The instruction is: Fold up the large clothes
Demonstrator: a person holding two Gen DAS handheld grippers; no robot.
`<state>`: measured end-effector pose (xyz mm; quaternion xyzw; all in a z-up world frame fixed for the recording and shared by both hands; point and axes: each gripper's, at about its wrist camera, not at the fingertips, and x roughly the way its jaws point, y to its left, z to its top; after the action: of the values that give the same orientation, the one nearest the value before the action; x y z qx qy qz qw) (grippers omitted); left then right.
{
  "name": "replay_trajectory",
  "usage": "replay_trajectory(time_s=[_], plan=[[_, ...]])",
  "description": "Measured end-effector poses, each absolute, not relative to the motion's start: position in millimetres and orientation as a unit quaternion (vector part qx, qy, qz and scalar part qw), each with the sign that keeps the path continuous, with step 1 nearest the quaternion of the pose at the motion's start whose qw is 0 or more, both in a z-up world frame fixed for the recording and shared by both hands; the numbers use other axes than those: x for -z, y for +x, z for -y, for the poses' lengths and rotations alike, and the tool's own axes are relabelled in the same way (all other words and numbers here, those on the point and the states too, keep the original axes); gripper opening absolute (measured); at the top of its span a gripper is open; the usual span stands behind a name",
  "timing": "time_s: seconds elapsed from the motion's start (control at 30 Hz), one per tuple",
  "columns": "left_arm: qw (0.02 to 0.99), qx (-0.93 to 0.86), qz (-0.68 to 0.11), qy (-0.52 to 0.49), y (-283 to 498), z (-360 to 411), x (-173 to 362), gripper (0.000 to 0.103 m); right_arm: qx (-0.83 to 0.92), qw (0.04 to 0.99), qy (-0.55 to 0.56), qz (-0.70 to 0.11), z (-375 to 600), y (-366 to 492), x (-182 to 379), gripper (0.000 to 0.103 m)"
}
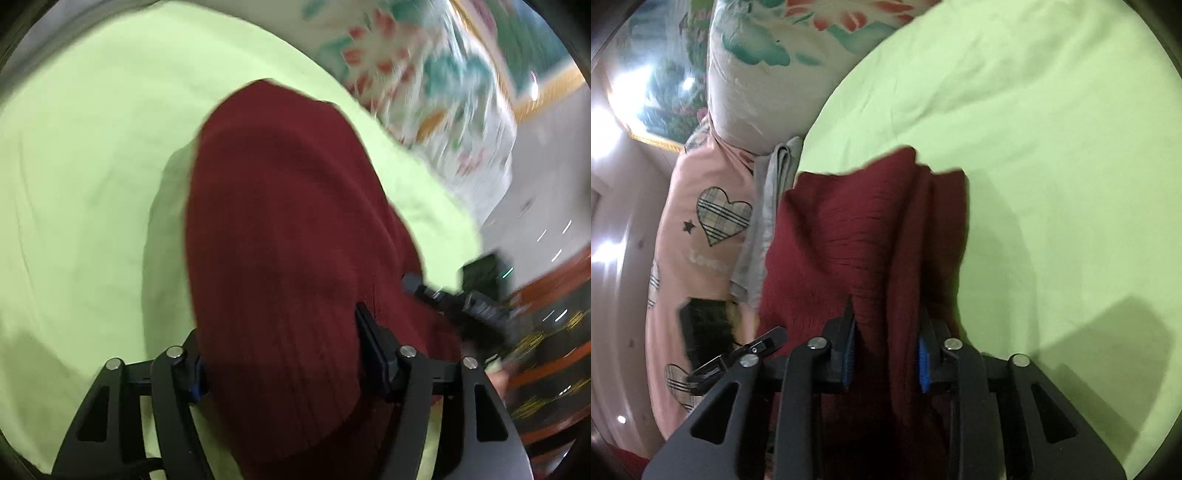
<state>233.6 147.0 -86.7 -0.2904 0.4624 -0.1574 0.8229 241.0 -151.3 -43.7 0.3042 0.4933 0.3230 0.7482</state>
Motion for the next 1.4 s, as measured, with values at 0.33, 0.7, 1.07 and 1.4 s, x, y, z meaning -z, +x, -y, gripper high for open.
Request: replay_trajectory(time_s=[0.33, 0.7, 1.07, 1.4], plan=[[0.875, 0.119, -0.419, -0.21, 175.4, -145.2, 31.2, 0.071, -0.27, 0.823, 0.226, -0.447, 155.3, 205.2, -20.0, 0.034], [0.91, 0.097, -0.396, -0.07, 82.5, -103.1, 17.0, 0.074, -0.28, 0.829, 0.196, -0.442, 140.4, 130.0, -15.3, 0.034], [0.897, -0.019, -0.441, -0.009, 108.2, -72.1, 67.6, 0.052, -0.226, 0.846, 0.154, -0.458, 151.7, 148.8, 3.8, 0.004], [0.896, 0.085, -0.431, -0.055, 68.5, -94.9, 36.8, 0.034, -0.211, 0.841, 0.166, -0.469, 165.2, 136.4, 3.5, 0.012]])
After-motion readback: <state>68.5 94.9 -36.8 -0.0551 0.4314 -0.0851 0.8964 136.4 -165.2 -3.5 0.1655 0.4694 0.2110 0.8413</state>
